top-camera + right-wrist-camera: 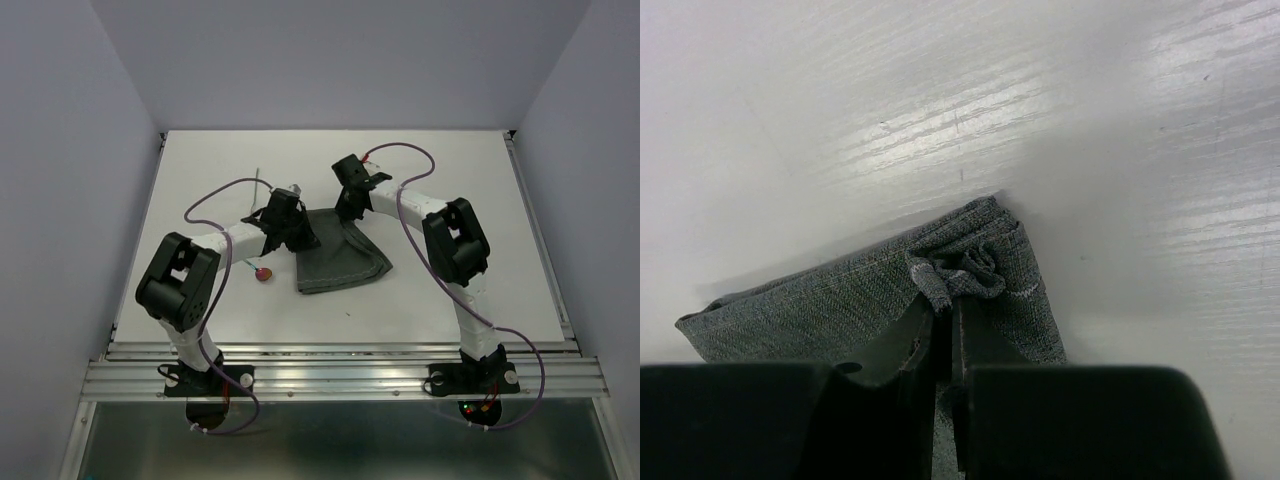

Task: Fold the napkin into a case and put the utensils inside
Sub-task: Smooth out the 2/3-rectangle-folded napkin at the center of the board.

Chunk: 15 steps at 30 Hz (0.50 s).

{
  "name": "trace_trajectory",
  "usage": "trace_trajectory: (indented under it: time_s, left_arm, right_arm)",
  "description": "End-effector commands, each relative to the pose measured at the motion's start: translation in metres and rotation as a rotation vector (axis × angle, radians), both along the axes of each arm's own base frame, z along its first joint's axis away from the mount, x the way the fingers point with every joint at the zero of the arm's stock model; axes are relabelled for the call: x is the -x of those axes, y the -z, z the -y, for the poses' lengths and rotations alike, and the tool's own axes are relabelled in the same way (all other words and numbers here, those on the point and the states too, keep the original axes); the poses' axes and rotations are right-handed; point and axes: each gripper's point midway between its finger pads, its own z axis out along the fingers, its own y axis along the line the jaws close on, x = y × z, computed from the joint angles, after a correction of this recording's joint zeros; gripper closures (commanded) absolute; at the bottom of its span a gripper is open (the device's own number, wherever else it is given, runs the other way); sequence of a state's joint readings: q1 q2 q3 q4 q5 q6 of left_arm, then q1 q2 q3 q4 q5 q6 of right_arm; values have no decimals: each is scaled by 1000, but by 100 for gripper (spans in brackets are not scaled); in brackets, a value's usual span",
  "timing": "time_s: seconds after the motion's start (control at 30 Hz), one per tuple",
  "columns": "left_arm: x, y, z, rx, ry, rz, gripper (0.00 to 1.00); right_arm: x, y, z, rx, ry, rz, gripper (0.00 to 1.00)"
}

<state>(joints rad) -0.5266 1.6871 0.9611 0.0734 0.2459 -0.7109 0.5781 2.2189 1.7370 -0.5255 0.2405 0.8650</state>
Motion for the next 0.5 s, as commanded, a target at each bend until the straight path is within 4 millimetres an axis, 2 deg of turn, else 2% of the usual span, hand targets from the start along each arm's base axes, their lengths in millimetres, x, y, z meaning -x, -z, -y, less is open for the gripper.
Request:
trace_trajectory:
  time_s: [0.0,0.1,0.23,0.47]
  left_arm:
    - [14,46,-24,-121,-24,-87,100]
    - [19,61,-26,-138,-19,-119,100]
    - [29,82,-30,-169,-17,-167,100]
    - [33,90,-31,-170,-21,-188,100]
  right_arm:
    - [11,-15,7,54,-12,-10,99]
    - [11,-21,7,50,-13,-2,99]
    - [9,-43,8,31,-6,36,99]
    - [7,-71,6,-3,-5,87,99]
